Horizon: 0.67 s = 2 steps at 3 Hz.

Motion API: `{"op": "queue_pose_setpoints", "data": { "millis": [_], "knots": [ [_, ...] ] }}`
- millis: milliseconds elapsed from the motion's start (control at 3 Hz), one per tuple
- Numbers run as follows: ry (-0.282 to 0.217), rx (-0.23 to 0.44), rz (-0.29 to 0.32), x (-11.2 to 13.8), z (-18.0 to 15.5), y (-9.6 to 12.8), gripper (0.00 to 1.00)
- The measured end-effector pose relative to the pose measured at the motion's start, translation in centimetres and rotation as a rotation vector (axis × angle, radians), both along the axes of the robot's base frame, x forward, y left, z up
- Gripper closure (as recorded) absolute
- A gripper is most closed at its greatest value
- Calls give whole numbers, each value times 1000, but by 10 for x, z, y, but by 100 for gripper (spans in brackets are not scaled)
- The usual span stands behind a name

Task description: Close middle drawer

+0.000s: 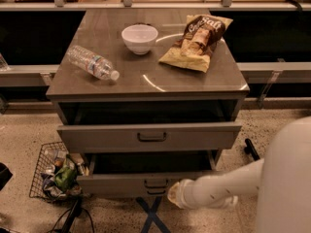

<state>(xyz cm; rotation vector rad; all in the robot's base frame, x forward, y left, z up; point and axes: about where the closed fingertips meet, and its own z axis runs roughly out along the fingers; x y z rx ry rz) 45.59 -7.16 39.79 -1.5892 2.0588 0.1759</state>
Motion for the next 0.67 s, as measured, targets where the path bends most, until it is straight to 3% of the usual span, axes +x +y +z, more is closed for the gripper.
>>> {"op": "queue_pose_setpoints", "data": {
  "millis": [333,667],
  "knots": [
    [-47,1,63,52,6,20,100],
    [-48,1,61,52,6,20,100]
  ]
}}
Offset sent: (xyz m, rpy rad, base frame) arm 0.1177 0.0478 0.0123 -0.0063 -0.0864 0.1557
